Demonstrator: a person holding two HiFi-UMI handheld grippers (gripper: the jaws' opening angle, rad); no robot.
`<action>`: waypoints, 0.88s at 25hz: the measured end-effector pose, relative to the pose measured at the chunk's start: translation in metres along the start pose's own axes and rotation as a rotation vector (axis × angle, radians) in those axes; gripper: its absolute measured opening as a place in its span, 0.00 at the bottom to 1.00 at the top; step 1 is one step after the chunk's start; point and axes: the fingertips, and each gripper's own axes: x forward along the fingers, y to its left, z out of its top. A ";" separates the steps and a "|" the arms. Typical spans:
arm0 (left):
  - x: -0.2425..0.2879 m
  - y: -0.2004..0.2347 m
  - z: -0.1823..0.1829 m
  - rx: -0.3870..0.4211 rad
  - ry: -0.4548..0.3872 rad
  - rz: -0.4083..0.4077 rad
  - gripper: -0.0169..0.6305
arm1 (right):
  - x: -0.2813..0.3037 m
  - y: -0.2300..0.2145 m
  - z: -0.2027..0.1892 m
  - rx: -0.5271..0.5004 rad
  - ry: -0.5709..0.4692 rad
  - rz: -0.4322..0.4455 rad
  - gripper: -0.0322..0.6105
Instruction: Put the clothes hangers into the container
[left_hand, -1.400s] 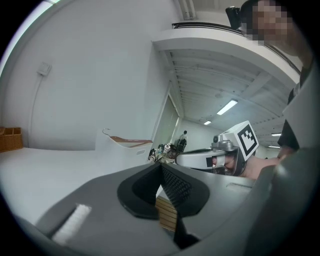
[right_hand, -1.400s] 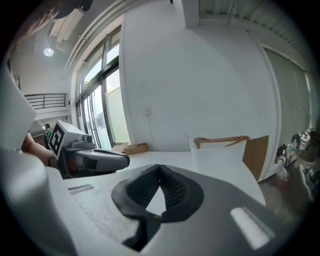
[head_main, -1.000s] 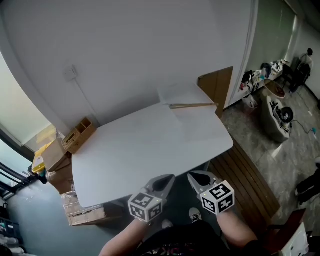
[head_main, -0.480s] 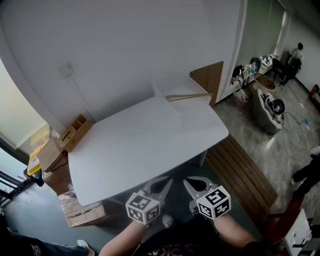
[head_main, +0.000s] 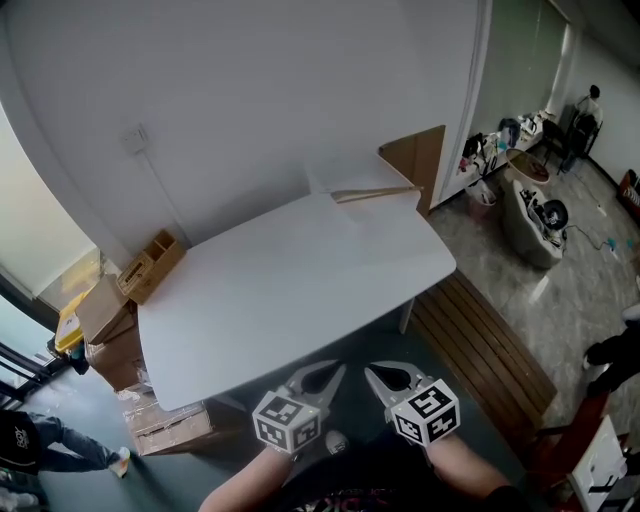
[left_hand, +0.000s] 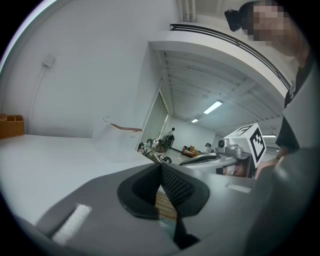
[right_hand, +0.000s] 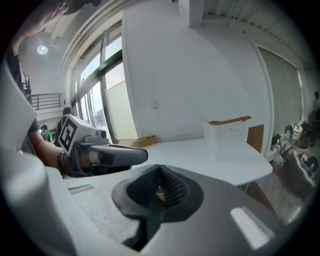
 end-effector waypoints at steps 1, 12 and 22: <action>0.000 0.000 0.000 0.003 0.001 0.000 0.03 | -0.001 -0.001 0.000 0.001 -0.002 -0.002 0.05; 0.001 -0.016 0.004 0.013 0.000 -0.024 0.03 | -0.012 0.001 -0.006 0.005 0.000 -0.012 0.05; -0.003 -0.020 0.001 0.006 -0.007 -0.019 0.03 | -0.017 -0.002 -0.004 -0.009 0.000 -0.022 0.05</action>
